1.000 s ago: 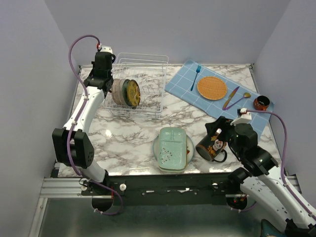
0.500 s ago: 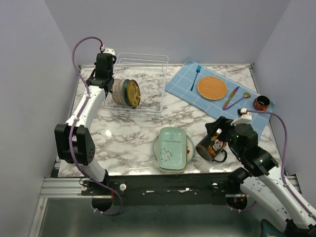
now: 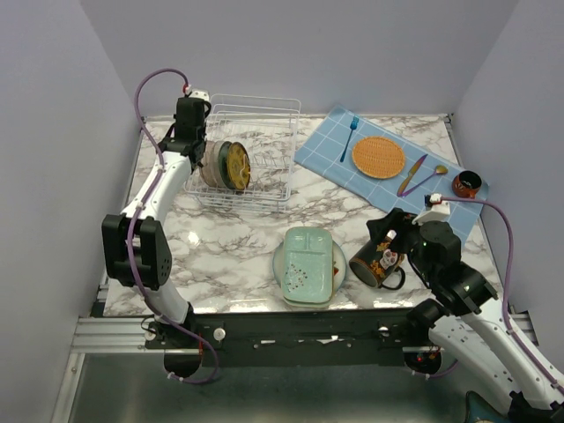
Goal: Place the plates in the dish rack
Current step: Insert the plate into the dish rack.
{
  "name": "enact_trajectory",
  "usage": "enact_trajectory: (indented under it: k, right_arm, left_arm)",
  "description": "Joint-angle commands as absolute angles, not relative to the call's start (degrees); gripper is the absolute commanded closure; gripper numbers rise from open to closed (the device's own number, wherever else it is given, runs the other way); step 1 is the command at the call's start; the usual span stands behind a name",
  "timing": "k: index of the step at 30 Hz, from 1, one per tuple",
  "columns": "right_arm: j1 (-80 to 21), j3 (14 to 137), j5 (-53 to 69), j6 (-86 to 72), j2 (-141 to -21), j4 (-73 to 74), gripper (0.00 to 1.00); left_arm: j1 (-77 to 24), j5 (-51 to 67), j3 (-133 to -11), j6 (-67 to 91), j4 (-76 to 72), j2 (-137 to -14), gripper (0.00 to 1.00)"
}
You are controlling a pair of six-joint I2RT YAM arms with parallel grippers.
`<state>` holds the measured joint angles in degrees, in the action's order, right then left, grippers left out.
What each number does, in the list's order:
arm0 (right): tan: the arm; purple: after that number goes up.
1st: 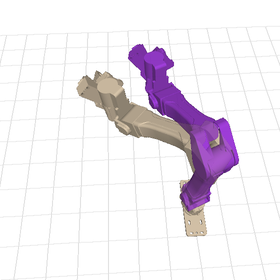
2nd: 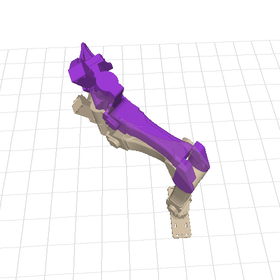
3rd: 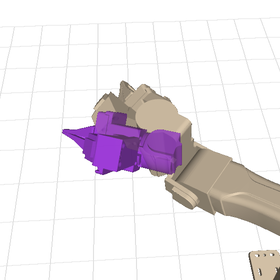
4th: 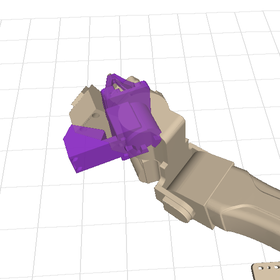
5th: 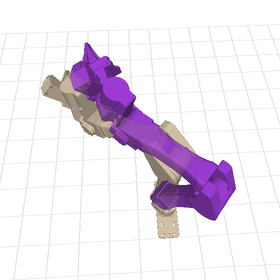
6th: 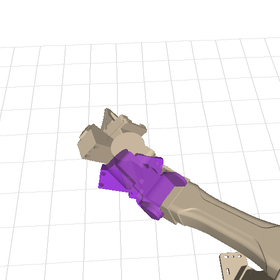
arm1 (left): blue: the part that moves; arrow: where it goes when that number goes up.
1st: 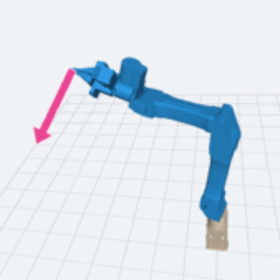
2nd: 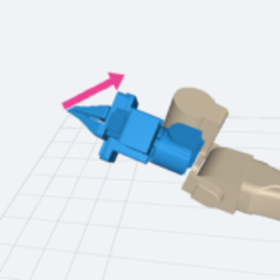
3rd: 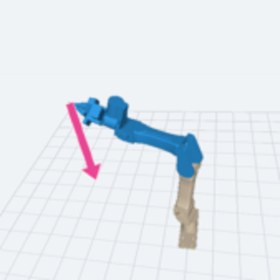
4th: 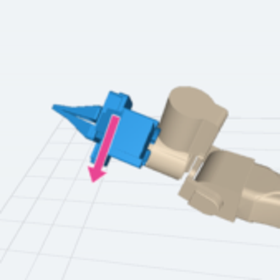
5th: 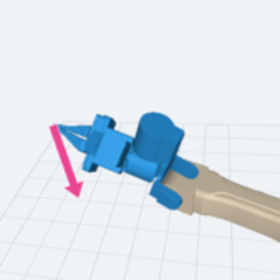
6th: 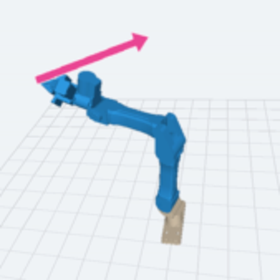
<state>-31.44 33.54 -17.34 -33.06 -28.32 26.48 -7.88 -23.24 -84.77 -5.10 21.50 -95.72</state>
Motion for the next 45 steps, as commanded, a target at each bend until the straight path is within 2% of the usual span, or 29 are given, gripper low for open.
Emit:
enact_trajectory:
  k: [1,14,45]
  right_arm:
    - [-31.46,32.69,-18.37,-32.87,-27.42,27.25,0.09]
    - [-31.46,33.05,-17.93,-32.78,-27.86,26.81,0.09]
    - [-31.46,33.14,-17.84,-32.43,-27.25,27.07,0.09]
  left_arm:
    - [-7.82,-23.20,-85.08,-5.80,20.92,-98.08,1.00]
    - [-10.90,-32.77,-86.84,-9.32,24.08,-101.95,1.00]
    - [-11.25,-29.53,-92.28,-3.43,35.07,-109.60,0.99]
